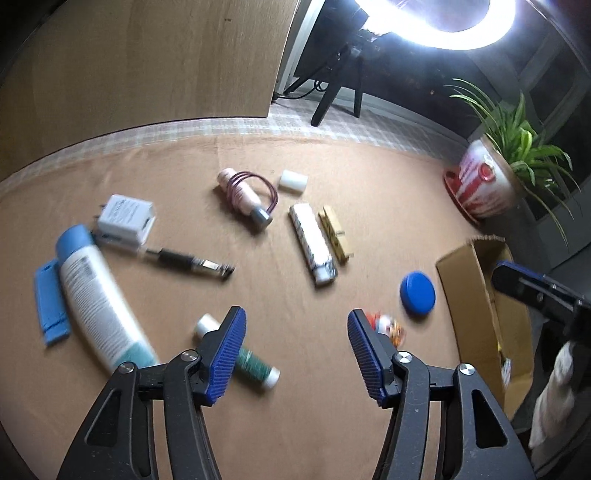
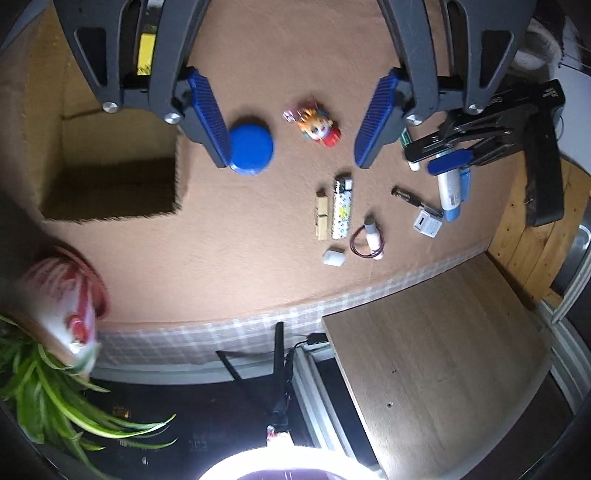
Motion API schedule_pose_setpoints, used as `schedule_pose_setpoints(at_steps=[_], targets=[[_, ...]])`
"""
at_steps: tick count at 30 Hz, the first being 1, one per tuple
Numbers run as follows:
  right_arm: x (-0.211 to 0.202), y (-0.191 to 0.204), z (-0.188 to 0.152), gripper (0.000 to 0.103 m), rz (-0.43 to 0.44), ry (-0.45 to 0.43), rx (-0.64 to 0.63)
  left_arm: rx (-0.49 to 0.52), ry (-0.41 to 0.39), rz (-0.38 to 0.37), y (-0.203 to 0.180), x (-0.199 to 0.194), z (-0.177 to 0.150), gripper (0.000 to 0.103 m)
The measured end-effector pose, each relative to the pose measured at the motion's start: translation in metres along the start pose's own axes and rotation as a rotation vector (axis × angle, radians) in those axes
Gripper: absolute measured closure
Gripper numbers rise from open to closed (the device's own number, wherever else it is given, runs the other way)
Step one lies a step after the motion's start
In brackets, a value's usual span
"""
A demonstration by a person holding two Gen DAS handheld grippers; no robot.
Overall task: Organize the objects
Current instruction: 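Grasp the patterned lighter with the left tool while the right tool approaches the clothespin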
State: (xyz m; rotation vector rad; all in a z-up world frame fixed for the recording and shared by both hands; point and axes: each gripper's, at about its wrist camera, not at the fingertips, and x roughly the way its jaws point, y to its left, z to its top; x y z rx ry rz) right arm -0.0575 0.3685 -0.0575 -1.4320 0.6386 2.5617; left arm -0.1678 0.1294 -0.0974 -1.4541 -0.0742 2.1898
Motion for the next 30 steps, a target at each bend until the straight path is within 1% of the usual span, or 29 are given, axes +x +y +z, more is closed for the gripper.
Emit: schedule_pose_setpoints(at_steps=[6,8,11,15,17,20,23,26,30], targets=[[0.033,-0.001,0.024,0.047,0.046,0.068,0.042,-0.021,0.039,-0.021,-0.009,0.034,0.027,0.045],[0.04,-0.001,0.03,0.049,0.055,0.085,0.044,-0.021,0.048,-0.015,-0.012,0.044,0.033,0.047],[0.051,-0.003,0.037,0.053,0.051,0.107,0.048,-0.017,0.064,-0.001,-0.016,0.06,0.043,0.051],[0.06,-0.01,0.044,0.054,0.039,0.124,0.072,-0.009,0.093,0.014,-0.019,0.08,0.056,0.051],[0.061,-0.013,0.046,0.054,0.035,0.121,0.076,0.002,0.101,0.028,-0.021,0.086,0.06,0.051],[0.062,-0.016,0.05,0.054,0.031,0.12,0.077,0.017,0.109,0.045,-0.022,0.093,0.063,0.056],[0.064,-0.017,0.054,0.054,0.02,0.124,0.075,0.02,0.101,0.044,-0.022,0.095,0.067,0.058],[0.071,-0.015,0.056,0.054,0.009,0.135,0.071,0.016,0.088,0.051,-0.02,0.096,0.068,0.065],[0.079,-0.011,0.057,0.055,-0.005,0.147,0.058,0.041,0.088,0.076,-0.026,0.098,0.068,0.066]])
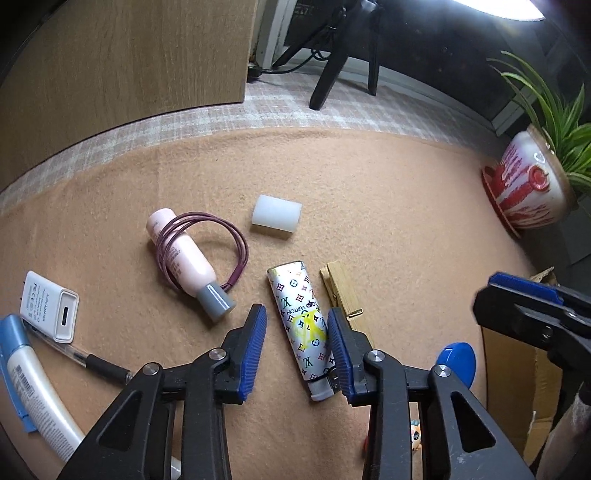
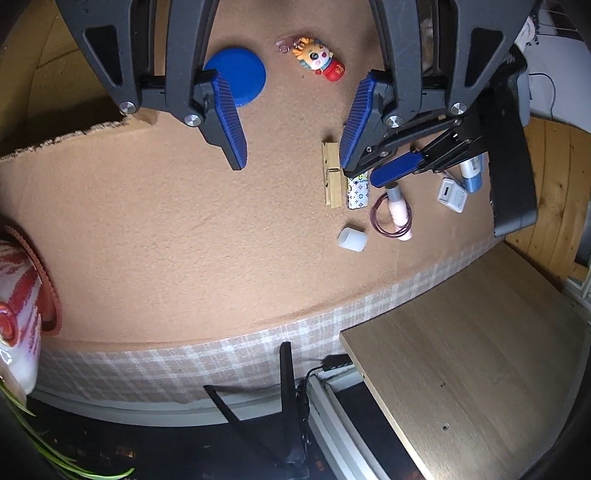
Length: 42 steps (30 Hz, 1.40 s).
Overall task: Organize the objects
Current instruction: 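Grasp the patterned lighter with the left tool while the right tool approaches the clothespin, then grasp the wooden clothespin with the right tool while the left tool holds the lighter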
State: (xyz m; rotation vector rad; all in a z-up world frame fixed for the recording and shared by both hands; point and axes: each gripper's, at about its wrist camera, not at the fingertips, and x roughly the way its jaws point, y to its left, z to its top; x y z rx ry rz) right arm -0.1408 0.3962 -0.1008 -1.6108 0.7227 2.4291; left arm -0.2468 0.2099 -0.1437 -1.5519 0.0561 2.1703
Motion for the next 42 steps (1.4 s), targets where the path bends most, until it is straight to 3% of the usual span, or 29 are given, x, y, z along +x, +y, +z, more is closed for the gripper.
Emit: schedule_pose_setpoints(at_steps=[4,6,8,18,26,32,42], targets=[[0.006,0.001,0.001,0.056,-0.007,0.008,-0.001,0.041,-0.004,0.044,-0.008,0.0,-0.001,0.067],[0.01,0.002,0.002,0.061,-0.012,0.016,-0.004,0.061,-0.016,0.086,-0.01,-0.001,-0.005,0.076],[0.012,0.004,0.003,0.062,-0.017,0.02,-0.009,0.071,-0.024,0.091,-0.01,-0.002,-0.008,0.078],[0.047,0.024,0.01,0.062,-0.02,0.076,-0.057,-0.036,-0.037,-0.001,0.016,-0.015,-0.023,0.08],[0.069,0.031,0.008,0.062,-0.037,0.103,-0.083,-0.066,-0.044,-0.005,0.023,-0.016,-0.028,0.08],[0.071,0.031,0.004,0.09,-0.03,0.119,-0.102,-0.082,-0.049,-0.003,0.023,-0.018,-0.03,0.08],[0.047,0.024,-0.019,0.092,-0.005,0.071,-0.08,-0.14,-0.052,-0.028,0.033,-0.032,-0.042,0.08]])
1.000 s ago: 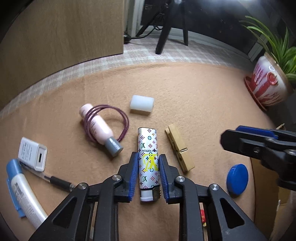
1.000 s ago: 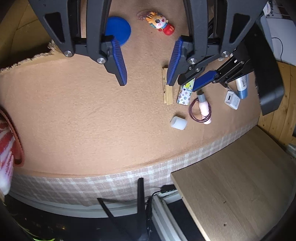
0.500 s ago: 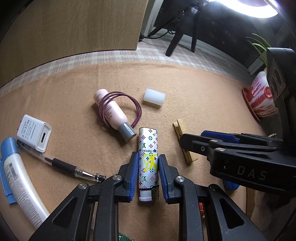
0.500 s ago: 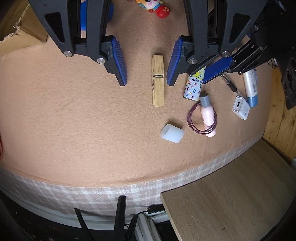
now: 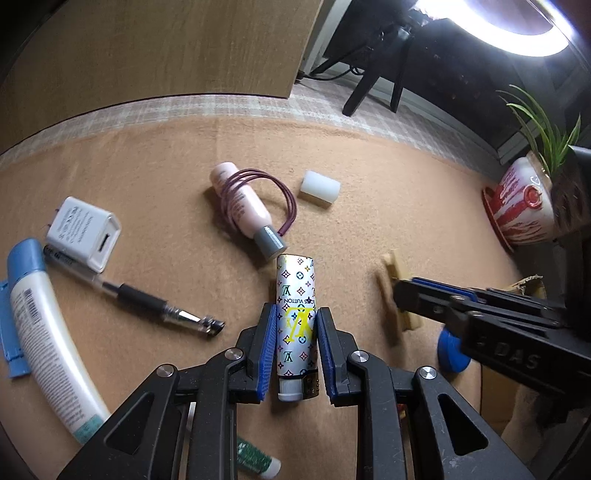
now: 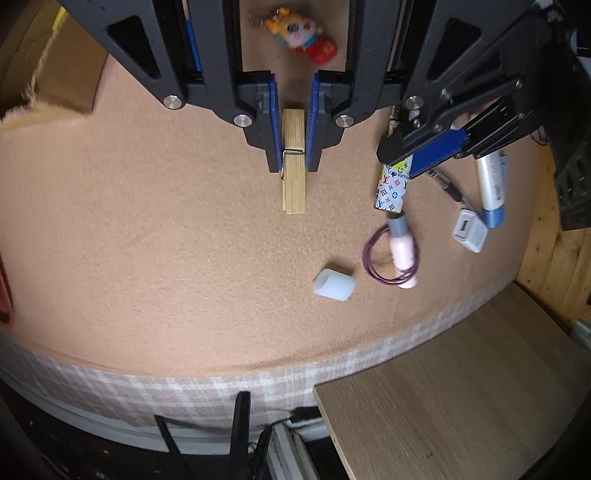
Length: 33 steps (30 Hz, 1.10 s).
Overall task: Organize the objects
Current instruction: 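Grasp the wooden clothespin with the right tool while the left tool holds the lighter, then carry the lighter and clothespin into the box and open both tools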
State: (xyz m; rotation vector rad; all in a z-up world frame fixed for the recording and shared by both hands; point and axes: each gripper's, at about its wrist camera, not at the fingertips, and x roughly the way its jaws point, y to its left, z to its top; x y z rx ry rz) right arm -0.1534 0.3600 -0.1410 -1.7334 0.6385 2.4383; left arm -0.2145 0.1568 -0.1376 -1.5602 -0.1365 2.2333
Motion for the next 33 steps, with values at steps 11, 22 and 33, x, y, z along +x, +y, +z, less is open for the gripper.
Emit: schedule_pose_setpoints(at_steps=[11,22,33], targets=[[-0.089,-0.014,-0.05,0.092,0.031,-0.138,-0.003,0.032,-0.079,-0.061,-0.016,-0.052,-0.013,0.08],[-0.153,-0.104,-0.116,0.092,-0.099,-0.227,0.148,0.222,-0.086,-0.214,-0.132,-0.066,-0.028,0.08],[-0.162,-0.158,-0.157,0.092,-0.122,-0.213,0.265,0.379,-0.015,-0.295,-0.245,-0.037,-0.056,0.08]])
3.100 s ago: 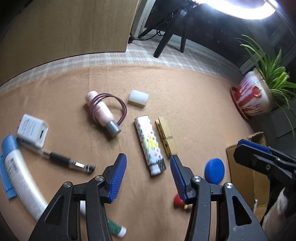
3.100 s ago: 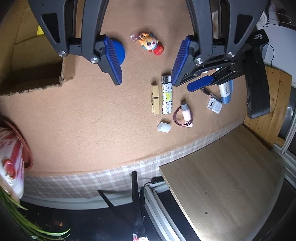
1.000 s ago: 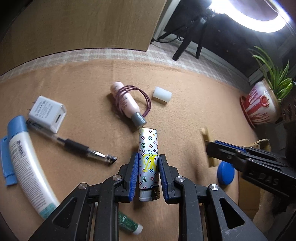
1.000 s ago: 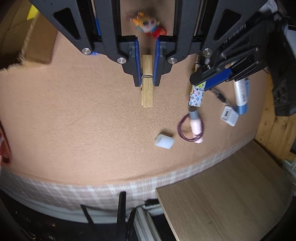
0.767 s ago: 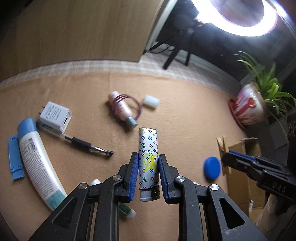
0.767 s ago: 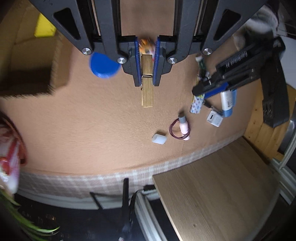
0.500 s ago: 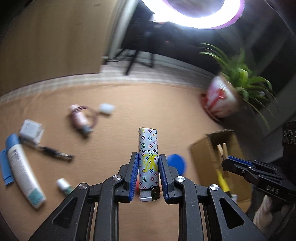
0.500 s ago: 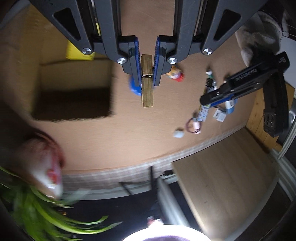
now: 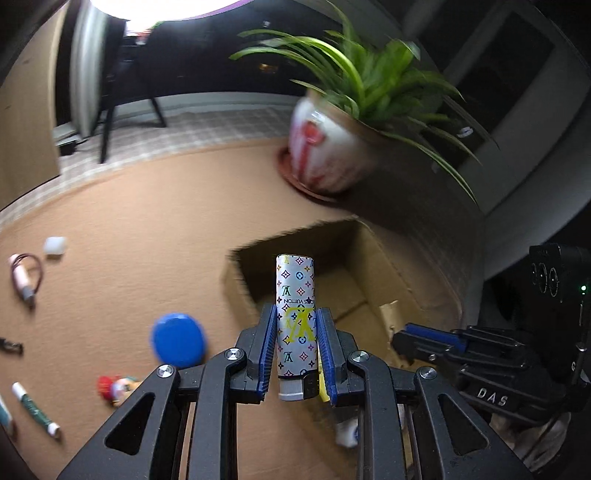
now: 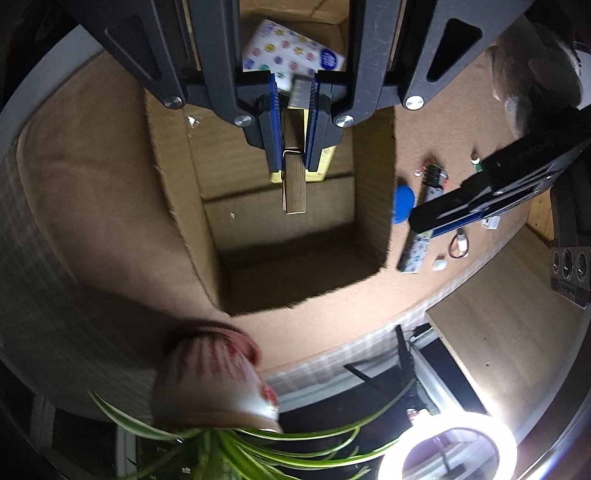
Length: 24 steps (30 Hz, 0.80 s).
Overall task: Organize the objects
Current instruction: 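Carry the lighter and clothespin into the box and open both tools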
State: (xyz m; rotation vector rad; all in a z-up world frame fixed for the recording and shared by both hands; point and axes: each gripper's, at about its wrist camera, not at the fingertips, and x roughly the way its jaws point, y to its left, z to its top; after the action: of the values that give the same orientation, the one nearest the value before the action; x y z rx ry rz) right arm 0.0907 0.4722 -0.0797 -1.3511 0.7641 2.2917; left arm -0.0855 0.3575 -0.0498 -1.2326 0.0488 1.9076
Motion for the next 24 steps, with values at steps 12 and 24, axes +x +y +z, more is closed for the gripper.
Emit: schedule_pose_setpoints(at_steps=[12,24], targets=[[0.004,-0.01,-0.012,0.059,0.037,0.03,-0.002,0.021,0.013,0.029,-0.021,0.024,0.007,0.047],[-0.004,0.002,-0.016,0.039,0.04,-0.006,-0.008,-0.031,0.001,0.062,0.007,0.001,0.001,0.037]])
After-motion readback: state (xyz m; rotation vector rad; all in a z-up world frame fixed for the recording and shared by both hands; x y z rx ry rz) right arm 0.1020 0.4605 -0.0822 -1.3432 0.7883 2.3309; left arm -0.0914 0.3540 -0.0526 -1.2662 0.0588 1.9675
